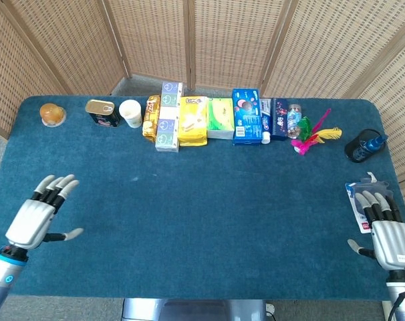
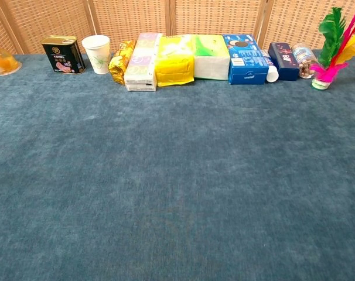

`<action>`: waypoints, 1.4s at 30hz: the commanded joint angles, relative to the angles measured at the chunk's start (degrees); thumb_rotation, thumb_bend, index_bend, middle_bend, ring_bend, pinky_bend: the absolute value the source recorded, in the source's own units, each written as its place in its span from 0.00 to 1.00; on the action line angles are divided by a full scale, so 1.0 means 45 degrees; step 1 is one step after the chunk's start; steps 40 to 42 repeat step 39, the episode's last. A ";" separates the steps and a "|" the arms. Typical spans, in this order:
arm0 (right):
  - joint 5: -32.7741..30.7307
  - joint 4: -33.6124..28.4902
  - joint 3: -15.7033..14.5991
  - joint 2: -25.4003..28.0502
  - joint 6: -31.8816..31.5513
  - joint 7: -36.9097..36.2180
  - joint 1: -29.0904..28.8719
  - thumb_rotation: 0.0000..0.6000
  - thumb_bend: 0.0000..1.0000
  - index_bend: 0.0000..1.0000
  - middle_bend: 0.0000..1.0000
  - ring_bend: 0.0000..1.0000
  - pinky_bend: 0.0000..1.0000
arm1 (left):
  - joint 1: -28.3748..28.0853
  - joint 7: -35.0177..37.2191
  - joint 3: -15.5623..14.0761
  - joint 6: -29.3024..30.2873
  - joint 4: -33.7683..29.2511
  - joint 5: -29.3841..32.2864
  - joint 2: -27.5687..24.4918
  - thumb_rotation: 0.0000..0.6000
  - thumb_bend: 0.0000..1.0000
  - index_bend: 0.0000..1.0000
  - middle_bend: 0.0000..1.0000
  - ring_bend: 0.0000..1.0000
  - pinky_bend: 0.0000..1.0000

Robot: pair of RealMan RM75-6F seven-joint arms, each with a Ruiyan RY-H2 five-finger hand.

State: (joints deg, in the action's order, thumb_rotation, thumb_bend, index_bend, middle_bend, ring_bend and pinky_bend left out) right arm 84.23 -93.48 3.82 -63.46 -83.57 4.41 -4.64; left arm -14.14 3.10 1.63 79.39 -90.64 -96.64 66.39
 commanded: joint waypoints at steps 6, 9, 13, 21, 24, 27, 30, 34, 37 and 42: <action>-0.0201 -0.0016 0.0063 0.0002 0.0121 -0.0036 -0.0024 1.00 0.00 0.01 0.00 0.00 0.00 | -0.1423 0.0302 0.0262 -0.0304 -0.0295 -0.1437 0.0587 0.00 0.00 0.18 0.00 0.00 0.00; -0.0294 -0.0017 0.0102 0.0021 0.0174 -0.0056 -0.0043 1.00 0.00 0.01 0.00 0.00 0.00 | -0.1962 -0.0335 0.0193 -0.0512 -0.0187 -0.2277 0.0845 0.00 0.00 0.19 0.00 0.00 0.00; -0.0384 -0.0024 0.0145 0.0061 0.0182 -0.0116 -0.0036 1.00 0.00 0.01 0.00 0.00 0.00 | -0.2668 -0.0567 0.0008 -0.0971 0.0013 -0.3166 0.1109 0.00 0.00 0.19 0.00 0.00 0.00; -0.0653 -0.0068 0.0252 0.0134 0.0166 -0.0150 0.0015 1.00 0.00 0.01 0.00 0.00 0.00 | -0.4398 -0.0951 -0.0210 -0.1586 0.0905 -0.5201 0.2068 0.00 0.00 0.22 0.00 0.01 0.00; -0.0693 -0.0083 0.0274 0.0155 0.0164 -0.0163 0.0019 1.00 0.00 0.01 0.00 0.00 0.00 | -0.5055 -0.0701 -0.0298 -0.1641 0.1326 -0.5798 0.2566 0.00 0.00 0.23 0.00 0.01 0.00; -0.0751 -0.0091 0.0299 0.0147 0.0172 -0.0078 0.0013 1.00 0.00 0.01 0.00 0.00 0.00 | -0.5599 -0.0517 -0.0355 -0.1877 0.1661 -0.6054 0.2997 0.00 0.00 0.24 0.01 0.01 0.00; -0.0836 -0.0094 0.0331 0.0109 0.0121 0.0095 0.0034 1.00 0.00 0.01 0.00 0.00 0.00 | -0.6143 -0.0100 -0.0473 -0.1829 0.2048 -0.6373 0.3451 0.00 0.00 0.24 0.01 0.01 0.00; -0.1003 -0.0131 0.0408 0.0150 0.0138 0.0057 0.0046 1.00 0.00 0.01 0.00 0.00 0.00 | -0.6418 0.0557 -0.0727 -0.1454 0.2882 -0.6379 0.4451 0.00 0.00 0.24 0.00 0.01 0.00; -0.1063 -0.0140 0.0431 0.0174 0.0133 -0.0003 0.0066 1.00 0.00 0.01 0.00 0.00 0.00 | -0.6474 0.0549 -0.0876 -0.1493 0.3122 -0.6176 0.4852 0.00 0.00 0.23 0.01 0.01 0.00; -0.1152 -0.0170 0.0457 0.0172 0.0111 0.0041 0.0092 1.00 0.00 0.01 0.00 0.00 0.00 | -0.6551 0.0426 -0.0946 -0.1539 0.3170 -0.6120 0.5014 0.00 0.00 0.22 0.01 0.01 0.00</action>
